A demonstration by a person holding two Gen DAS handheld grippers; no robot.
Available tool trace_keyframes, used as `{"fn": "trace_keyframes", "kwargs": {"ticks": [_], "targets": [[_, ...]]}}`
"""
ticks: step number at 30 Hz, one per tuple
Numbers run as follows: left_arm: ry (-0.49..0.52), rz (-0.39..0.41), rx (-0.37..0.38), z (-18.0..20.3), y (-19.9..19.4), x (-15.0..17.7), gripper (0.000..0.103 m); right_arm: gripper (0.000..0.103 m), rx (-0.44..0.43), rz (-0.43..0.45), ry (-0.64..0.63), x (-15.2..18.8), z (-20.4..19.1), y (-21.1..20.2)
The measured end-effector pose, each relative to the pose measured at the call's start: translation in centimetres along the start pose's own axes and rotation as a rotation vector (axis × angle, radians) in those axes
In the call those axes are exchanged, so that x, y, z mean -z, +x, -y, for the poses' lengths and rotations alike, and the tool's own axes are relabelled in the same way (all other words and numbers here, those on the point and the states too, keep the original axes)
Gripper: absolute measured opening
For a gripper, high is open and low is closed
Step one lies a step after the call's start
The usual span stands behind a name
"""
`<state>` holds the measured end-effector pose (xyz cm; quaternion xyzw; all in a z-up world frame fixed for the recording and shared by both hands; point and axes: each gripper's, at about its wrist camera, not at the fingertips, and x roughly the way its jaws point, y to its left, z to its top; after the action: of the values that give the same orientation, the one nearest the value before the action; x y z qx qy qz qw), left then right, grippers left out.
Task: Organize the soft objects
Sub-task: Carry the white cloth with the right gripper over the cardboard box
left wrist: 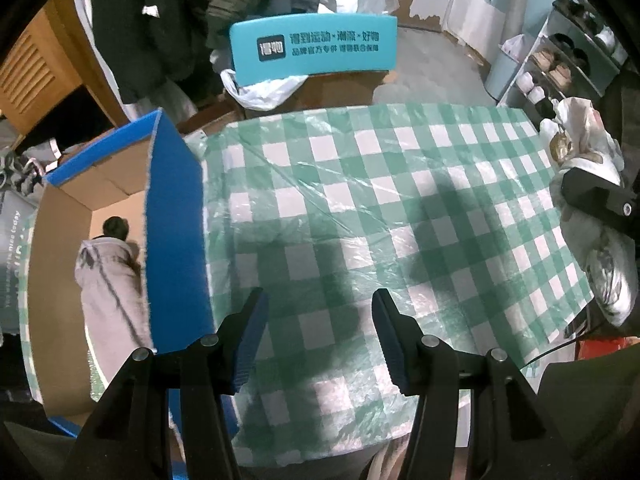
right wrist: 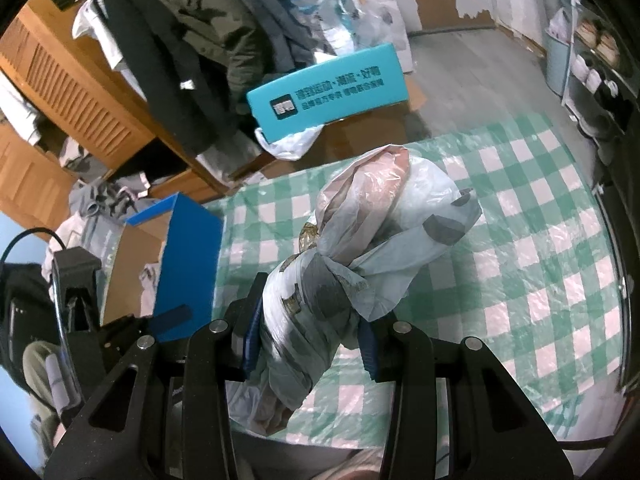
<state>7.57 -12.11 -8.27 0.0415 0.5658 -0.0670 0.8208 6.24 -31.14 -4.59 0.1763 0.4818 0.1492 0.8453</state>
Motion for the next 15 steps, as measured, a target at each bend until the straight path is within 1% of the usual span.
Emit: {"fn": "trace_keyframes", "kwargs": {"ticks": [9, 14, 15], "targets": [[-0.022, 0.037, -0.003, -2.0, -2.4, 0.7, 0.055, 0.039, -0.032, 0.004, -0.082, 0.4, -3.6, -0.7], [-0.048, 0.079, 0.003, -3.6, -3.9, 1.4, 0.054, 0.039, -0.045, 0.002, -0.115, 0.5, -5.5, -0.5], [-0.057, 0.083, 0.005, -4.1, -4.2, 1.5, 0.052, 0.039, -0.048, 0.001, -0.122, 0.5, -5.8, -0.4]]}}
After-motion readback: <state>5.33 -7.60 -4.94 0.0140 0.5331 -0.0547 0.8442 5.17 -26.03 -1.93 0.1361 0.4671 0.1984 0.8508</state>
